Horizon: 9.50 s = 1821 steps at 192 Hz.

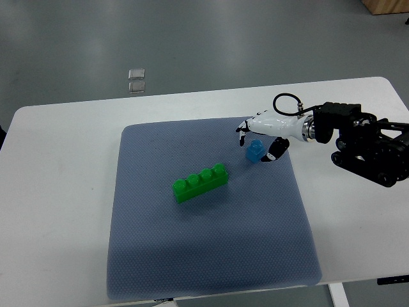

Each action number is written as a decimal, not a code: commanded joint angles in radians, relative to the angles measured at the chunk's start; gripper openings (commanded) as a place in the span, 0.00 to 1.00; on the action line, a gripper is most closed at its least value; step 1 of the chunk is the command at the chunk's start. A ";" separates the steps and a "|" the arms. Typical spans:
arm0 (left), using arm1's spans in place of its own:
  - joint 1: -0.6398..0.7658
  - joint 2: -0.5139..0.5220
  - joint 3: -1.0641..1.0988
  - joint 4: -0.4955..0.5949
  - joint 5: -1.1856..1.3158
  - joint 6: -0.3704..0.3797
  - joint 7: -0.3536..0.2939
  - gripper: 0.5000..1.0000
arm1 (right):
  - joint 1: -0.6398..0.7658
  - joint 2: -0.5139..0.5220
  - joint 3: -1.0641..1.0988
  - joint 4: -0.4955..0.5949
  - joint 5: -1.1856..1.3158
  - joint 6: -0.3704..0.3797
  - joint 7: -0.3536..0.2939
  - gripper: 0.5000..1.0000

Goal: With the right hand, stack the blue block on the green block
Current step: 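Close the right hand fingers around the blue block, then carry the blue block with the right hand over the green block, then lower the blue block onto the green block's studs and press, then open the right hand and lift it off the blue block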

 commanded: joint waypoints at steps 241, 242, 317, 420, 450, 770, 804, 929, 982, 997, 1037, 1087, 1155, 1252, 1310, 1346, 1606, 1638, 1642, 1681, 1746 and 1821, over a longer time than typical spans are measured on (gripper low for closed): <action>0.001 0.000 0.000 0.000 -0.001 0.000 0.000 1.00 | -0.001 -0.010 -0.018 -0.003 -0.005 -0.037 0.011 0.48; 0.001 0.000 0.000 0.000 -0.001 0.000 0.000 1.00 | -0.001 -0.010 -0.018 -0.003 -0.005 -0.037 0.011 0.48; 0.001 0.000 0.000 0.000 -0.001 0.000 0.000 1.00 | -0.005 -0.010 -0.018 -0.003 -0.005 -0.032 0.011 0.43; 0.000 0.000 0.000 0.000 -0.001 0.000 0.000 1.00 | -0.005 -0.008 -0.018 -0.001 -0.005 -0.030 0.011 0.24; 0.000 0.000 0.000 0.000 0.001 0.000 0.000 1.00 | -0.005 -0.008 -0.024 -0.001 -0.005 -0.032 0.011 0.21; 0.000 0.000 0.000 0.000 0.001 0.000 0.000 1.00 | -0.002 -0.120 0.002 0.332 0.022 -0.221 0.150 0.01; 0.000 0.000 0.000 0.000 -0.001 0.000 0.000 1.00 | -0.005 -0.083 -0.001 0.346 0.015 -0.219 0.126 0.01; 0.001 0.000 0.000 0.000 0.001 0.000 0.000 1.00 | -0.001 -0.025 -0.024 0.263 -0.026 -0.207 0.109 0.02; 0.001 0.000 0.000 0.000 0.001 0.000 0.000 1.00 | 0.004 -0.011 -0.044 0.244 -0.037 -0.207 0.107 0.02; 0.000 0.000 0.000 0.000 -0.001 0.000 0.000 1.00 | 0.006 -0.001 -0.049 0.223 -0.044 -0.207 0.107 0.02; 0.000 0.000 0.000 0.000 -0.001 0.000 0.000 1.00 | 0.001 0.010 -0.055 0.212 -0.049 -0.207 0.107 0.02; 0.001 0.000 0.000 0.000 -0.001 0.000 0.000 1.00 | -0.001 0.013 -0.061 0.207 -0.051 -0.208 0.107 0.02; 0.001 0.000 0.000 0.000 0.001 0.000 0.000 1.00 | -0.002 0.015 -0.064 0.207 -0.070 -0.208 0.107 0.02; 0.000 0.000 0.000 0.000 -0.001 0.000 0.000 1.00 | 0.002 0.029 -0.098 0.204 -0.141 -0.214 0.107 0.02; 0.000 0.000 0.000 0.000 0.001 0.000 0.000 1.00 | 0.006 0.029 -0.098 0.203 -0.147 -0.213 0.107 0.02; 0.000 0.000 0.000 0.000 -0.001 0.000 0.000 1.00 | 0.006 0.029 -0.098 0.203 -0.146 -0.211 0.107 0.08; 0.000 0.000 0.000 0.000 -0.001 0.000 0.000 1.00 | 0.006 0.049 -0.084 0.209 -0.120 -0.208 0.107 0.77; 0.001 0.000 0.000 0.000 0.001 0.000 0.000 1.00 | 0.007 0.049 -0.081 0.212 -0.090 -0.201 0.107 0.79; 0.000 0.000 0.000 0.000 -0.001 0.000 0.000 1.00 | 0.009 0.049 -0.081 0.212 -0.089 -0.196 0.107 0.79; 0.000 0.000 0.000 0.000 -0.001 0.000 0.000 1.00 | 0.022 0.045 -0.075 0.221 -0.084 -0.168 0.109 0.79; 0.000 0.000 0.002 0.000 -0.001 0.000 0.000 1.00 | 0.059 0.012 -0.005 0.292 0.117 -0.017 0.109 0.79; 0.000 0.000 0.000 0.000 0.001 0.000 0.000 1.00 | 0.036 -0.057 0.088 0.283 0.681 0.135 -0.017 0.84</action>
